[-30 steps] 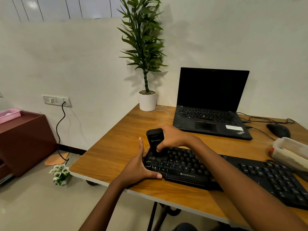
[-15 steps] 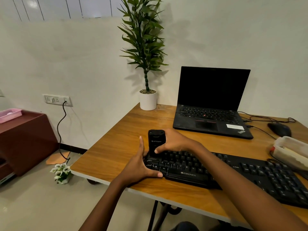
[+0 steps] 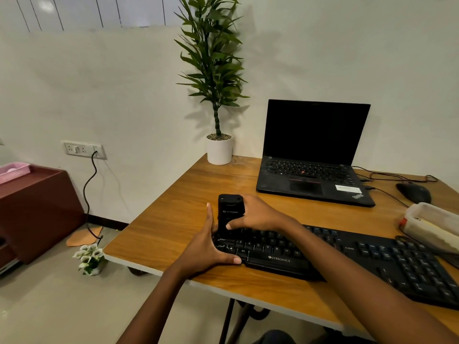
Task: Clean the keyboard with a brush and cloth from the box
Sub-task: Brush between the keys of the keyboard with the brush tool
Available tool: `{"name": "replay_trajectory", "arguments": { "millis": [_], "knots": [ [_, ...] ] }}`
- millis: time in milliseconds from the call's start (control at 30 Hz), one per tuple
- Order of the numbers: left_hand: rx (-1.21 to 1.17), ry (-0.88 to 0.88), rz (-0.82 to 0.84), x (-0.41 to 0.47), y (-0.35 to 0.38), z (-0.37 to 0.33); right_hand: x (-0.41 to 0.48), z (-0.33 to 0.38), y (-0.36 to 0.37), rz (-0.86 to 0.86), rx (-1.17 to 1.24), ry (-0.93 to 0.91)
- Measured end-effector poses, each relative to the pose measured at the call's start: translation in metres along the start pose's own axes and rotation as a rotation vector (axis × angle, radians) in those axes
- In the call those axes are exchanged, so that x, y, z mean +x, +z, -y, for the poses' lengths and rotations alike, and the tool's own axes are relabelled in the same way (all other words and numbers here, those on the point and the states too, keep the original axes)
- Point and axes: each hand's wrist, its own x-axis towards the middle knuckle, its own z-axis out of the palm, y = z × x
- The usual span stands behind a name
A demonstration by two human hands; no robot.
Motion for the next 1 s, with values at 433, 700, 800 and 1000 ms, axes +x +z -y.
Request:
{"name": "replay_trajectory", "arguments": {
  "millis": [433,700,800,1000],
  "knots": [
    [-0.004,0.048,-0.004,0.002,-0.001,0.007,-0.009,0.007,-0.004,-0.043,-0.122,-0.009],
    [-0.003,0.086,0.006,0.002,-0.001,0.008,-0.018,0.004,0.003,-0.059,-0.095,-0.045],
    [-0.001,0.077,-0.001,0.003,-0.002,0.009,-0.023,0.000,0.021,-0.089,-0.008,-0.077],
    [-0.031,0.086,0.006,0.003,-0.002,0.011,-0.021,0.006,0.015,-0.103,-0.077,-0.091]
  ]
}}
